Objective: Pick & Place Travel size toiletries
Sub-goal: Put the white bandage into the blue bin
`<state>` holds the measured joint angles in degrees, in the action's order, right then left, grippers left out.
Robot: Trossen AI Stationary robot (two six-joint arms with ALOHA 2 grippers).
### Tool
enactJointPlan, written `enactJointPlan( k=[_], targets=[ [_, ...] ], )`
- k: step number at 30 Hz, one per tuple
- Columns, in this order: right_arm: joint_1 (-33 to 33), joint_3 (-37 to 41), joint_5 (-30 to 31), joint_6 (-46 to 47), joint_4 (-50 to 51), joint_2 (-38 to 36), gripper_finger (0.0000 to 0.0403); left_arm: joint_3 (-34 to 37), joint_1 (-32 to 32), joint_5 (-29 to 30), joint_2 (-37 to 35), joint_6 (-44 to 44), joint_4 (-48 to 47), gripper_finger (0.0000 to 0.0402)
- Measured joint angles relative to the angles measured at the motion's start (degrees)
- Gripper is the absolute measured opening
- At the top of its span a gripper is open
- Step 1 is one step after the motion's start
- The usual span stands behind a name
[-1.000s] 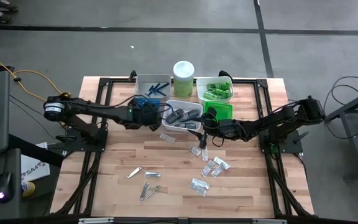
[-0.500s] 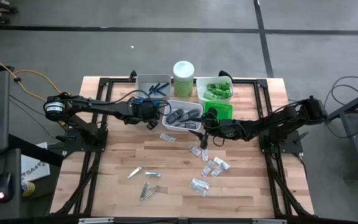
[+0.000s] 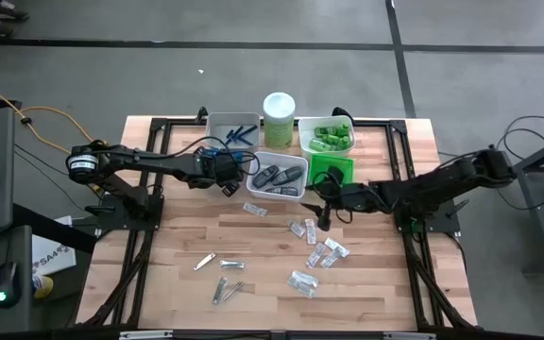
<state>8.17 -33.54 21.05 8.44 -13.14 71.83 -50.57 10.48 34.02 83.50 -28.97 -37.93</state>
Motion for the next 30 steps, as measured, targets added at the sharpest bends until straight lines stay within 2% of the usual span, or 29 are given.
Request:
enactJointPlan(
  k=[7,17,25,30],
  targets=[
    [3.1,0.0,-1.0,5.2,11.0,-0.7,0.0239,0.0,-1.6,-0.7,-0.9,0.0,-0.4,0.0161],
    [8.9,0.0,-13.2,15.2,28.0,-0.7,0.0235,0.0,-6.5,1.5,-3.2,0.0,1.1,0.0161],
    [14.0,0.0,-24.5,9.3,31.1,-0.7,0.0219,0.0,-6.5,1.5,-3.2,0.0,1.0,0.0161],
    [16.8,0.0,-24.7,6.7,32.7,-0.7,0.0209,0.0,-6.5,1.4,-3.2,0.0,1.1,0.0161]
  ],
)
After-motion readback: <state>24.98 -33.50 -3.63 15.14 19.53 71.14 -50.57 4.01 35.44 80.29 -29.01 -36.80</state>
